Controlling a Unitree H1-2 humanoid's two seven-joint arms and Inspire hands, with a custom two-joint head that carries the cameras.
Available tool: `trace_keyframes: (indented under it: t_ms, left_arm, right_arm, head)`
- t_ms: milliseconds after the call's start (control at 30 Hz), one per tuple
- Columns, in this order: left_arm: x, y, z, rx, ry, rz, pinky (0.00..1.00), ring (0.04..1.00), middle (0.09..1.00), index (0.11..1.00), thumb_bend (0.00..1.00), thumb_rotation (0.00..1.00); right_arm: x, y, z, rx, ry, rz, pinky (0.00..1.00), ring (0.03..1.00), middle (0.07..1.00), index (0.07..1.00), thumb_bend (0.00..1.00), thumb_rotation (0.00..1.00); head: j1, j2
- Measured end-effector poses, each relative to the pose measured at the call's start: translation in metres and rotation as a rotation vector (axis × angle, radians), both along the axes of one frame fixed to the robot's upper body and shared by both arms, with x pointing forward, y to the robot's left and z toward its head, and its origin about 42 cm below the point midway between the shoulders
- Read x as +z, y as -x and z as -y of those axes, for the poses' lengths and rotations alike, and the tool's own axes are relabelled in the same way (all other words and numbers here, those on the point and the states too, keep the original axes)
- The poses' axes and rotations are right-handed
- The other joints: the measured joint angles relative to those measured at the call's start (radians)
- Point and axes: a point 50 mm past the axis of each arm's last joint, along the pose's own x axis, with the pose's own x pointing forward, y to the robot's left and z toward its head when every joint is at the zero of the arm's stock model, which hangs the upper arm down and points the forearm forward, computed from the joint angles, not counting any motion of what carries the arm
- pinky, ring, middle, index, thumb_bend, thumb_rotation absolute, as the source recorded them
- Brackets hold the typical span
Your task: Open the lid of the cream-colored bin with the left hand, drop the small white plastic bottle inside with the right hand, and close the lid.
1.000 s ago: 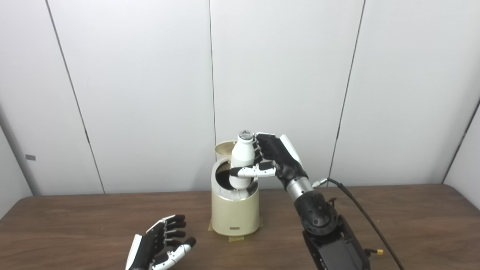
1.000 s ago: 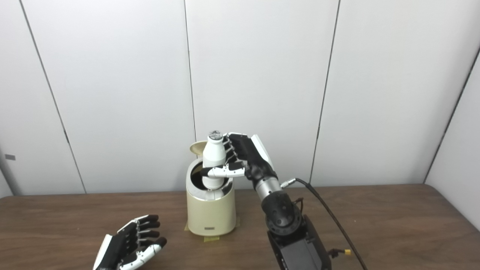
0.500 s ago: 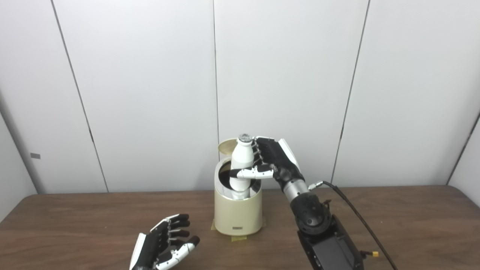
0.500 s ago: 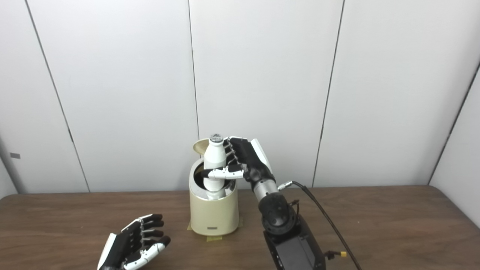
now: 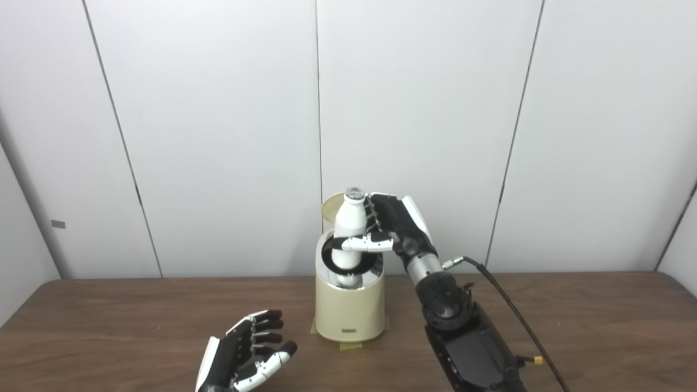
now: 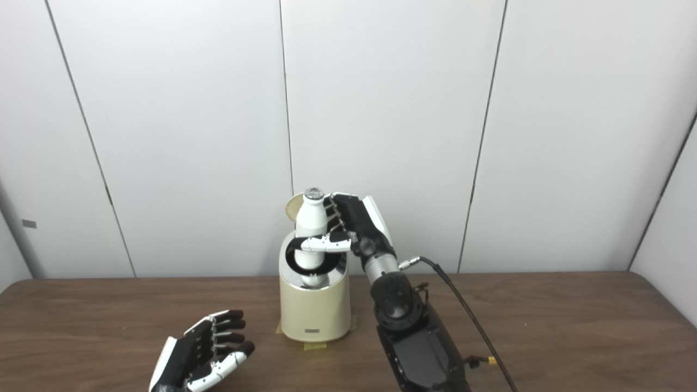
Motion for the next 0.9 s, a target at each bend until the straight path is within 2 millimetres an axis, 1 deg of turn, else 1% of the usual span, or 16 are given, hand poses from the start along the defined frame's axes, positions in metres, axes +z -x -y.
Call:
trace_keyframes:
  t_ms: [133, 267, 433, 533, 767, 900]
  left_arm:
    - [0.000, 0.000, 0.001, -0.001, 0.000, 0.000, 0.58, 0.668, 0.726, 0.757, 0.68, 0.21]
    - [0.000, 0.000, 0.001, -0.002, 0.002, 0.002, 0.59, 0.670, 0.731, 0.756, 0.69, 0.20]
    - [0.003, 0.001, 0.002, -0.003, 0.007, 0.011, 0.58, 0.668, 0.735, 0.761, 0.68, 0.20]
    - [0.004, 0.001, 0.002, -0.005, 0.006, 0.015, 0.59, 0.678, 0.739, 0.763, 0.68, 0.21]
    - [0.004, 0.001, 0.002, -0.008, 0.008, 0.015, 0.58, 0.668, 0.733, 0.756, 0.68, 0.20]
    - [0.004, 0.001, 0.002, -0.009, 0.008, 0.015, 0.58, 0.667, 0.730, 0.755, 0.69, 0.20]
  right_arm:
    - [0.002, -0.002, -0.003, 0.017, 0.002, 0.026, 0.32, 0.386, 0.478, 0.542, 0.51, 0.00]
    - [-0.003, -0.004, -0.003, 0.027, 0.014, 0.034, 0.31, 0.387, 0.481, 0.541, 0.51, 0.00]
    - [-0.003, -0.003, -0.002, 0.061, 0.031, 0.088, 0.31, 0.385, 0.481, 0.541, 0.51, 0.00]
    - [-0.003, -0.002, -0.001, 0.087, 0.054, 0.110, 0.31, 0.386, 0.480, 0.539, 0.51, 0.00]
    - [-0.015, 0.002, 0.012, 0.119, 0.118, 0.152, 0.32, 0.382, 0.478, 0.550, 0.51, 0.00]
    - [-0.015, 0.003, 0.021, 0.126, 0.153, 0.192, 0.32, 0.382, 0.474, 0.552, 0.51, 0.00]
  head:
    - [0.003, 0.003]
    - [0.003, 0.005]
    - [0.005, 0.012]
    - [0.003, 0.015]
    - [-0.002, 0.023]
    - [-0.003, 0.028]
